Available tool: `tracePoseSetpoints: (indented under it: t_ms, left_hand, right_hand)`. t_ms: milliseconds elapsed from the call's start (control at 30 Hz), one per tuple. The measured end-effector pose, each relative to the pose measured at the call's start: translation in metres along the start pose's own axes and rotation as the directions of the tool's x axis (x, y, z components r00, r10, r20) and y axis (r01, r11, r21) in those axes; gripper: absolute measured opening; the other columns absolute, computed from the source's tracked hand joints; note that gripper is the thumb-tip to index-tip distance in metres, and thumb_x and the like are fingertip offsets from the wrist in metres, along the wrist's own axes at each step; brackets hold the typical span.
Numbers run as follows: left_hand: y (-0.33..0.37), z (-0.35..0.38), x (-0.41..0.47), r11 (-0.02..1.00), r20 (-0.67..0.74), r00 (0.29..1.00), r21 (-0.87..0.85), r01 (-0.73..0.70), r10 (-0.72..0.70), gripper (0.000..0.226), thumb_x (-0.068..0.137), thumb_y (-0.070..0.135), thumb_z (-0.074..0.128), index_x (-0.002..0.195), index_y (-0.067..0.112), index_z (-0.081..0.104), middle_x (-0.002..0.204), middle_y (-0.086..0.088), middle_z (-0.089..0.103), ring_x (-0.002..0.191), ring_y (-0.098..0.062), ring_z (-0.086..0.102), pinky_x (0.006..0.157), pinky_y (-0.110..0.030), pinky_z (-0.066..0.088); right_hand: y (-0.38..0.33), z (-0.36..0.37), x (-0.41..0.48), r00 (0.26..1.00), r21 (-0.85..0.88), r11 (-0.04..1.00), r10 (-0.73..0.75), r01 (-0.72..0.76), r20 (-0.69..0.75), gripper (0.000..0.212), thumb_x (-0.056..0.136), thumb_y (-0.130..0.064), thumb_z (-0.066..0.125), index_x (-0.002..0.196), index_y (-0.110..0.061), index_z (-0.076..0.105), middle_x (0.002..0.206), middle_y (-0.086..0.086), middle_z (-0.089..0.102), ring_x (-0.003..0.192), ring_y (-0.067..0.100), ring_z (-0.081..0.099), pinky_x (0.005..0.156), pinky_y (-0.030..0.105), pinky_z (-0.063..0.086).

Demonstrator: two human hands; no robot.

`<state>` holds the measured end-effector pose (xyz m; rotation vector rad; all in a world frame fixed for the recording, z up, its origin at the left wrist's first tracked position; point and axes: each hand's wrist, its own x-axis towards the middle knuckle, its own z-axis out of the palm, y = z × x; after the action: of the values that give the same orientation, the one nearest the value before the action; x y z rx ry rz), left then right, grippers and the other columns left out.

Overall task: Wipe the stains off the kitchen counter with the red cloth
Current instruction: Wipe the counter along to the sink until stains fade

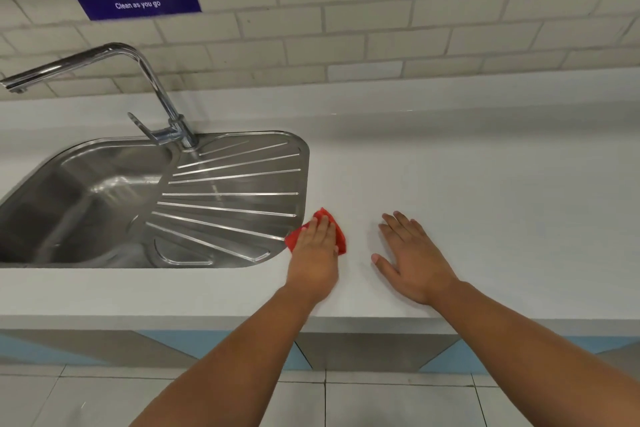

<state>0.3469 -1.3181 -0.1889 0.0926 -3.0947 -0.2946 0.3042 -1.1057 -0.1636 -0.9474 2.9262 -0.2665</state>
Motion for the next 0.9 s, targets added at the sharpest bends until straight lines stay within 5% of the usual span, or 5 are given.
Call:
tracePoseSetpoints:
  t_ms: [233, 500, 733, 900]
  left_hand:
    - [0.007, 0.005, 0.034, 0.988, 0.042, 0.989, -0.062, -0.142, 0.145, 0.056, 0.104, 0.033, 0.031, 0.156, 0.016, 0.019, 0.164, 0.000, 0.010, 0.152, -0.019, 0.002, 0.123, -0.040, 0.006]
    - [0.017, 0.008, 0.048, 0.995, 0.017, 0.998, -0.082, 0.055, -0.053, 0.055, 0.104, 0.028, 0.032, 0.156, 0.018, 0.017, 0.165, 0.002, 0.007, 0.152, -0.019, 0.000, 0.123, -0.036, 0.000]
    - [0.081, 0.017, 0.074, 0.986, 0.053, 0.988, -0.083, -0.142, 0.147, 0.054, 0.105, 0.030, 0.027, 0.156, 0.023, 0.012, 0.161, 0.009, -0.005, 0.151, -0.014, -0.008, 0.121, -0.030, -0.009]
    - [0.045, 0.014, 0.113, 0.981, -0.021, 0.983, -0.077, 0.179, -0.181, 0.053, 0.103, 0.024, 0.034, 0.154, 0.012, 0.026, 0.163, -0.006, 0.016, 0.151, -0.026, 0.009, 0.121, -0.037, 0.006]
  right_hand:
    - [0.022, -0.004, -0.003, 1.000, -0.009, 1.000, 0.004, -0.004, 0.006, 0.075, 0.095, -0.061, 0.015, 0.155, -0.016, 0.015, 0.163, 0.000, 0.006, 0.150, 0.015, -0.004, 0.120, 0.032, -0.007]
    - [0.069, -0.014, 0.018, 0.998, 0.025, 0.999, -0.041, 0.040, 0.049, 0.081, 0.090, -0.063, 0.007, 0.155, -0.014, 0.015, 0.163, 0.001, 0.007, 0.150, 0.016, -0.004, 0.121, 0.035, -0.003]
    - [0.126, -0.030, 0.047, 0.991, 0.040, 0.991, -0.126, 0.125, 0.044, 0.079, 0.091, -0.059, 0.008, 0.154, -0.013, 0.019, 0.163, 0.003, 0.011, 0.150, 0.017, -0.001, 0.122, 0.037, 0.000]
    - [0.161, -0.029, 0.074, 0.984, 0.043, 0.985, -0.170, 0.168, 0.046, 0.081, 0.090, -0.060, 0.006, 0.153, -0.012, 0.021, 0.163, 0.003, 0.012, 0.150, 0.018, 0.000, 0.122, 0.038, 0.002]
